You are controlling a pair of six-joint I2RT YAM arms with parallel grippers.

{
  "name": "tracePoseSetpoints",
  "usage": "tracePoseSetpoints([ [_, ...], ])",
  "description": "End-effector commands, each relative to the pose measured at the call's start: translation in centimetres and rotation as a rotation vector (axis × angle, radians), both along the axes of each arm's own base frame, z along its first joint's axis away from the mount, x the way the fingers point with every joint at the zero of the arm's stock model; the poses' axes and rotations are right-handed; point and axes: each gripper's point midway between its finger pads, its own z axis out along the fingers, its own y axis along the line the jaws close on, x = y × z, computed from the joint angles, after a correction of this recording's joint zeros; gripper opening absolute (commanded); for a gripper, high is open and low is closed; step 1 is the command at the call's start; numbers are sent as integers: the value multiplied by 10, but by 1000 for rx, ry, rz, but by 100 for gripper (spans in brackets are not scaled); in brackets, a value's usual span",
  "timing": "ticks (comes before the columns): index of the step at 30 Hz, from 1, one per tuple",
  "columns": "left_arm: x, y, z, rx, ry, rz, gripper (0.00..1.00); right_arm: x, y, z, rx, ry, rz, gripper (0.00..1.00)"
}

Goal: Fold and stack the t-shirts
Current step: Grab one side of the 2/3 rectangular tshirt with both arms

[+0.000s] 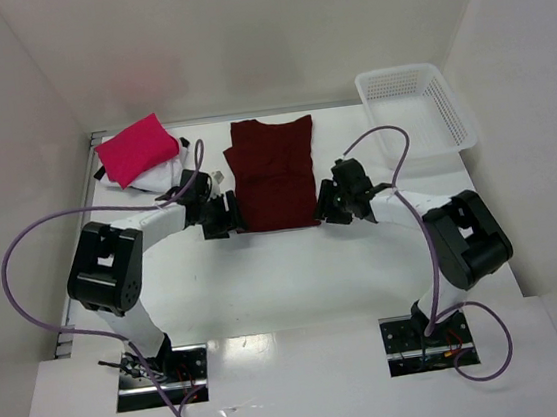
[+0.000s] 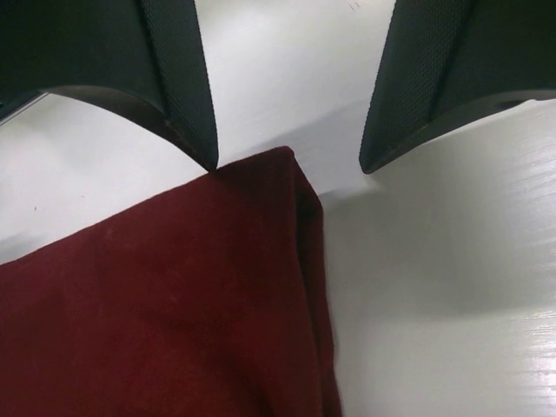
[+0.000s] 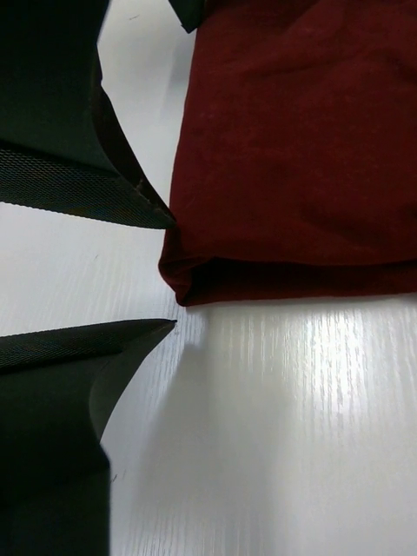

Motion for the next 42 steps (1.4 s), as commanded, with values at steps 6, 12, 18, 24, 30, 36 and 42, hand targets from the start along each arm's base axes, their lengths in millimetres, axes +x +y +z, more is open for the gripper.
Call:
tracePoseSetpoints([
  [6,18,-21,9,-57,-43,-32,65,16,18,-1,22,-40,11,52],
  [12,15,-29,-5,-57,-12,-38,55,16,16,-7,12,-35,5,47],
  [18,20,-24,-6,-25,-22,-14,37,27,19,-7,9,-48,-3,20],
  [24,16,-18,-9,10,-4,-17,7,19,20,-16,-3,-13,2,0],
  [30,-17,-4,-19,67,61,-21,0,-15,9,-18,-16,-8,-33,0],
  [36,-51,-5,1,80,51,-12,0,-46,16,-1,6,-23,-12,0],
  [42,-84,-8,24,44,28,20,0,-73,24,8,12,-33,-15,0],
])
